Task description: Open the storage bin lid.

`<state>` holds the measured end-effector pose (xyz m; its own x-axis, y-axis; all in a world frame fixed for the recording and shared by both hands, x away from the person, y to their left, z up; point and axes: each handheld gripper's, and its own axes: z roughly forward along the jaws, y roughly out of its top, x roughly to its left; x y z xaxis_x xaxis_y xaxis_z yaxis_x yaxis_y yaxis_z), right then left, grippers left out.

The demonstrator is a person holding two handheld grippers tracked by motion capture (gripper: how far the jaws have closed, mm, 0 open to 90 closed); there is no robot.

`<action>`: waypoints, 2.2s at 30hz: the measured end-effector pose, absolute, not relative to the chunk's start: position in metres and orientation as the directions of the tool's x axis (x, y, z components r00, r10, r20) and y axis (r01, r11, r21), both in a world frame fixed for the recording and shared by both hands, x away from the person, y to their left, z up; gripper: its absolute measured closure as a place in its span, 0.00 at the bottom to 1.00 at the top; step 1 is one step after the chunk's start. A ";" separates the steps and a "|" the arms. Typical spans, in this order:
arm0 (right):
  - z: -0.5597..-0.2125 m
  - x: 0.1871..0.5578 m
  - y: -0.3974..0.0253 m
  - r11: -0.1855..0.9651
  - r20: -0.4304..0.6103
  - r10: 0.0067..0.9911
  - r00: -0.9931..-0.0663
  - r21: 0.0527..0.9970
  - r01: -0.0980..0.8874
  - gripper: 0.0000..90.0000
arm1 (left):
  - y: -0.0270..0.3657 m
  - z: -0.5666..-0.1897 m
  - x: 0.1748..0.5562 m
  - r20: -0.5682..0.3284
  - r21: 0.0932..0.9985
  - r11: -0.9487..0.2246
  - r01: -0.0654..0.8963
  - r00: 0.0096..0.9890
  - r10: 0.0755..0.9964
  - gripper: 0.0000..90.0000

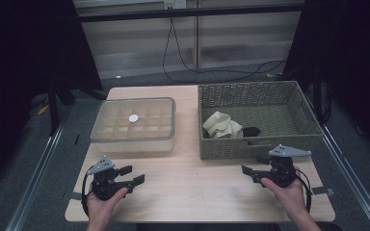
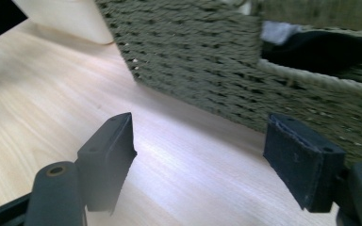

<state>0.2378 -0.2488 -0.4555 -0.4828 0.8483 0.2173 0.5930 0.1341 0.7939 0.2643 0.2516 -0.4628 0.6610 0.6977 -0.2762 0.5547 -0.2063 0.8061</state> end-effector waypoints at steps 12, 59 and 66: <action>-0.441 0.250 -0.233 0.138 0.229 0.822 -0.522 0.809 0.572 0.29 | 0.263 -0.453 0.266 -0.270 0.816 -0.198 0.543 0.661 0.700 0.30; -0.392 0.320 -0.132 0.232 0.213 0.712 -0.670 0.828 0.510 0.32 | 0.301 -0.432 0.284 -0.225 0.811 -0.214 0.544 0.628 0.745 0.23; -0.387 0.332 -0.123 0.236 0.227 0.692 -0.685 0.826 0.512 0.33 | 0.305 -0.428 0.290 -0.227 0.810 -0.217 0.544 0.633 0.740 0.23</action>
<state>0.3318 -0.1226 -0.3867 -0.6854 0.6919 0.2270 0.5119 0.2362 0.8259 0.2897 0.3047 -0.4277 0.6329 0.7402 -0.2271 0.5445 -0.2170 0.8102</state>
